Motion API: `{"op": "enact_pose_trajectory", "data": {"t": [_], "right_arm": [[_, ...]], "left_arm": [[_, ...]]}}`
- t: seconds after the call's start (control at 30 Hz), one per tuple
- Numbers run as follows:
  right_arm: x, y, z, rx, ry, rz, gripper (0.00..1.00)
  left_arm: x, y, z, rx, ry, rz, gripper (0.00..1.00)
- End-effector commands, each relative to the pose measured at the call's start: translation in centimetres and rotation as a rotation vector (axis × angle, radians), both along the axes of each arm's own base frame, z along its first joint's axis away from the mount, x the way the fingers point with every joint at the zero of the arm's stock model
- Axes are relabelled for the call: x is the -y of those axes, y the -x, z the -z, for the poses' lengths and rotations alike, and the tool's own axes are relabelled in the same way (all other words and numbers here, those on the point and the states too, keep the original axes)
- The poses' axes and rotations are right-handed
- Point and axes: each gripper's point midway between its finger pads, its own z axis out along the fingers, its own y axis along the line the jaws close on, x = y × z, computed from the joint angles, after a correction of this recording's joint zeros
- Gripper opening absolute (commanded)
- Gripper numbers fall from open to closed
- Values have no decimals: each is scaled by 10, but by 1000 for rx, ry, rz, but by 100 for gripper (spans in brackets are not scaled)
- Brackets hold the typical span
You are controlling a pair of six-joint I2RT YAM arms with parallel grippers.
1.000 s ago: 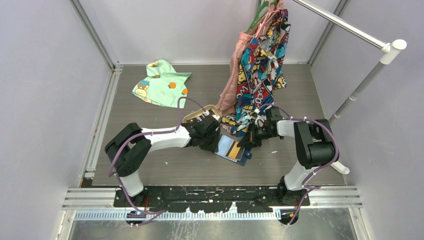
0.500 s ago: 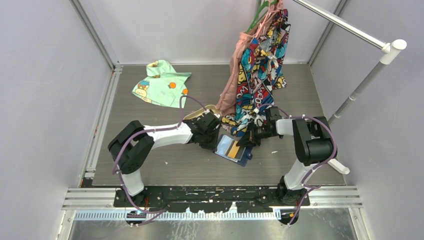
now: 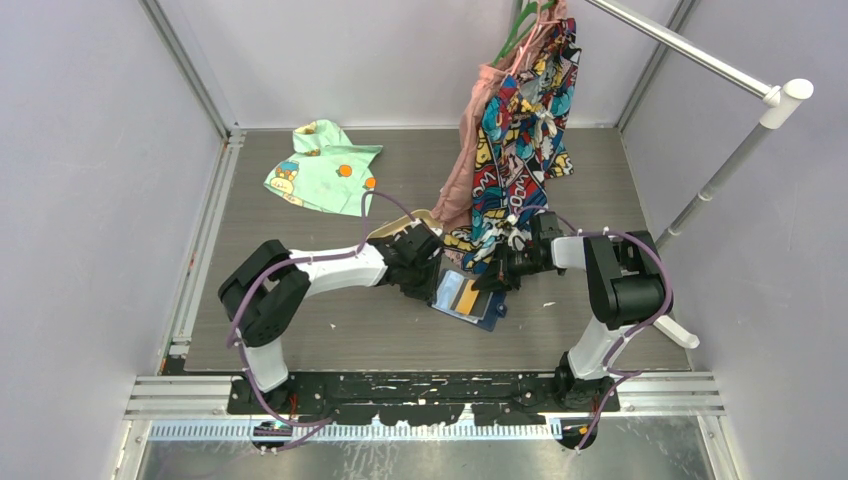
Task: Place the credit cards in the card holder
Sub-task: Insert the credit card into the card holder.
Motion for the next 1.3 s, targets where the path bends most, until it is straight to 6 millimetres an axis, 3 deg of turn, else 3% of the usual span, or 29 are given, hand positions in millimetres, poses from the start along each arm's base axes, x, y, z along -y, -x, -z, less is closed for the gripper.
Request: {"op": "enact_pose_trajectory", "data": {"t": [0.0,0.37,0.5,0.63,0.9,1.27], "right_arm": [[0,-15,-2,55,24,-3,13],[1,-15,6,5,38,-4,14],[0,-13,4,3,31,-21,14],[-1,-9,1,-3,12,-47,13],[-6,-6,5,-23,10,-76,14],[-7,-6,7,-33,15,-78,15]], "left_arm": [[4,-1,-12,8,9,14,24],[20,-11,-65,82,95,15,33],[36,-10,-77,110,147,42,37],[54,-7,-75,117,145,87,43],[70,-5,-64,148,129,141,53],[76,-8,-43,245,-24,192,62]]}}
